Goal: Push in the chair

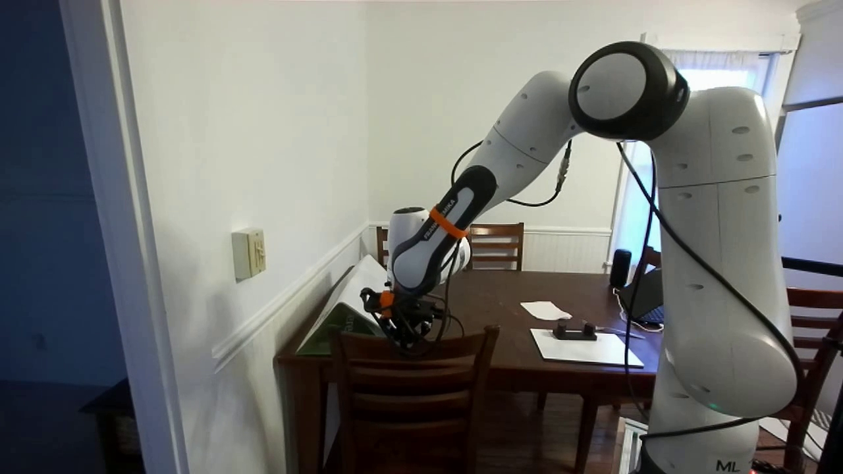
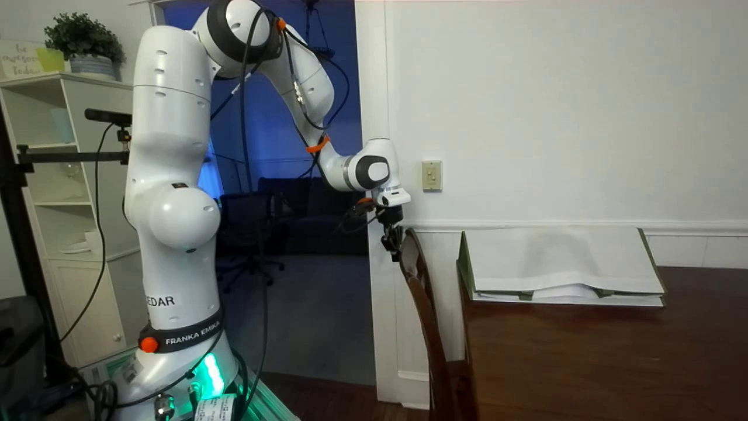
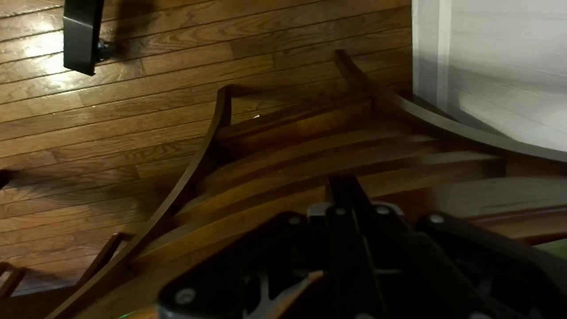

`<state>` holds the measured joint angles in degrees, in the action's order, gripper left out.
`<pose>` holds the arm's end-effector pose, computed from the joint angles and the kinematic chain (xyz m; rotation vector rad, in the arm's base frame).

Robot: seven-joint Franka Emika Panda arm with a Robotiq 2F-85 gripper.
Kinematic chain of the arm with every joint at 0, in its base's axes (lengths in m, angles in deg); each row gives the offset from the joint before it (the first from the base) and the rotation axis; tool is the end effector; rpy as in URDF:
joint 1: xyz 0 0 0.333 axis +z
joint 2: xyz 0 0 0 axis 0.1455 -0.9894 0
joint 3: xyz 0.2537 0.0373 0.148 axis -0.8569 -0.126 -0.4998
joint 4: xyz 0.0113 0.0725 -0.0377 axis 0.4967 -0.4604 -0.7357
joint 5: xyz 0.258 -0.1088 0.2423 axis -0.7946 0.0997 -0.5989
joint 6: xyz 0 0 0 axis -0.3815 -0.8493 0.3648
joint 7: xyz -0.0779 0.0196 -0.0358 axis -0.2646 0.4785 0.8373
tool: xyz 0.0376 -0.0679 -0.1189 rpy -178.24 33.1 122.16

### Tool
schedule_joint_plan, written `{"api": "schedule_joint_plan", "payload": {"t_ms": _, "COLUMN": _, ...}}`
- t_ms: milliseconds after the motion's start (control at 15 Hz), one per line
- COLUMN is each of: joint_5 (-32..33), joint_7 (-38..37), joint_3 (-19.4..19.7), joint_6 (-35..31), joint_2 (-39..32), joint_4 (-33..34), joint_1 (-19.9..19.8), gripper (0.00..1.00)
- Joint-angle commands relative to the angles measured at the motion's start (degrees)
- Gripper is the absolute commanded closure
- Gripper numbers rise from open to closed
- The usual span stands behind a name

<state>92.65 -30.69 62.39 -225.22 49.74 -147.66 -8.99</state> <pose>0.5161 -0.0442 0.2376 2.5740 -1.7758 0.2016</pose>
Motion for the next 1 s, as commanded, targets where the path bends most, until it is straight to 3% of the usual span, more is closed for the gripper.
{"api": "schedule_joint_plan", "payload": {"t_ms": 0, "joint_5": 0.69, "joint_7": 1.40, "joint_3": 2.74, "joint_6": -4.67, "joint_2": -4.55, "joint_4": 4.91, "joint_1": -0.77, "gripper": 0.94}}
{"api": "schedule_joint_plan", "payload": {"t_ms": 267, "joint_5": -1.32, "joint_7": 1.56, "joint_3": 3.02, "joint_6": -8.69, "joint_2": -6.83, "joint_4": 6.92, "joint_1": -0.46, "gripper": 0.94}}
{"api": "schedule_joint_plan", "payload": {"t_ms": 933, "joint_5": 1.34, "joint_7": -0.82, "joint_3": 8.41, "joint_6": -14.69, "joint_2": -11.43, "joint_4": 11.34, "joint_1": 3.44, "gripper": 0.94}}
